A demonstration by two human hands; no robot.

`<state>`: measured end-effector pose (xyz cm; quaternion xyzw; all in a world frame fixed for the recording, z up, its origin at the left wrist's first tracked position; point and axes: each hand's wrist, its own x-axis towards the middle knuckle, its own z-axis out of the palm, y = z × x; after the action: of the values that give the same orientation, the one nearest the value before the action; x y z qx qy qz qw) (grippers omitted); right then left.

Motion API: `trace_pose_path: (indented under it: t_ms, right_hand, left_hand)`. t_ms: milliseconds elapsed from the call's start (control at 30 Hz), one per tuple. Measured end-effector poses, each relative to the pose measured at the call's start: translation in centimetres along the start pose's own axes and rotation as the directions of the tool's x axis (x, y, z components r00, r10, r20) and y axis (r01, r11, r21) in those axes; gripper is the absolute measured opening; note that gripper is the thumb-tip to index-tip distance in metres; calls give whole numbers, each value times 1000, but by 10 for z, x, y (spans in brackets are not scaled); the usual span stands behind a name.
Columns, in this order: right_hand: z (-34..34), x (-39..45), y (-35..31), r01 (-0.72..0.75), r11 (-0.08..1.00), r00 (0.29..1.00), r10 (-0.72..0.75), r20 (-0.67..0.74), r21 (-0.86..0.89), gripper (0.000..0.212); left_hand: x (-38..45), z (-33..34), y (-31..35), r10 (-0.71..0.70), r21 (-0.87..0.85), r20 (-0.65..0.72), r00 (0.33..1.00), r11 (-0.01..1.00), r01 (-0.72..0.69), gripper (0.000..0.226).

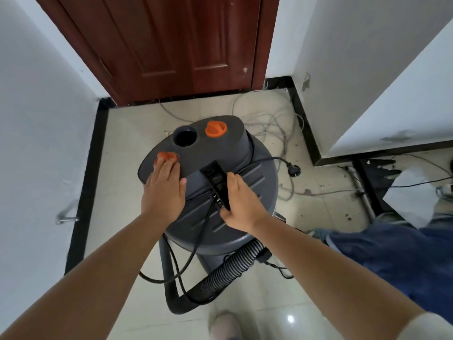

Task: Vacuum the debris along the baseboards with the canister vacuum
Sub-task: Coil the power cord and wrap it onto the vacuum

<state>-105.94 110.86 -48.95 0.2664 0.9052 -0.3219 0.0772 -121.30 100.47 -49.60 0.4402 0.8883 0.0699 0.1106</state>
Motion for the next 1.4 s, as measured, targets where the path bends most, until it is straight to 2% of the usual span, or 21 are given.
trace_pose_path:
  t_ms: [200,333,467,600,667,733,833,933,1033,1133,1233,1400]
  right_hand:
    - [-19,70,-14,-4,1000,999,5,-37,23,82]
    - [-25,93,-13,27,999,997,-29,-65,-41,79]
    - [-25,89,-5,54,997,997,-57,-45,-52,78]
    - [-32,67,10,124,990,992,-123,27,-66,76]
    - [-38,54,24,157,985,986,-151,75,-73,76]
    - [-50,42,43,185,979,977,-174,121,-87,77]
    - [-74,32,82,256,952,956,-222,193,-170,77]
    - [-99,24,127,315,909,941,-260,218,-274,78]
    - [-126,9,173,309,881,942,-231,245,-357,77]
    - [-152,-13,215,292,879,945,-204,256,-377,72]
    - [-178,-35,256,237,892,957,-146,250,-385,69]
    - [-220,-62,312,201,843,965,-83,249,-499,68]
  left_hand:
    - [71,-25,-28,0,92,70,998,996,-7,52]
    - [90,-33,-33,2,125,48,999,992,-8,47]
    - [85,-30,-33,28,118,-49,998,993,-22,36]
    - [71,-26,-22,-24,76,-40,999,997,27,28]
    - [59,-18,-12,-7,44,-67,998,999,10,30]
    - [47,-11,8,-13,31,-44,999,999,15,42]
    - [34,7,48,-75,78,71,995,995,69,58]
    - [25,18,87,42,83,111,993,995,-51,84]
    - [23,30,127,235,119,74,969,963,-242,79]
    - [31,37,177,231,31,128,964,971,-237,84]
    - [32,52,235,362,62,181,914,924,-378,79]
    - [21,83,322,353,9,115,928,934,-357,66]
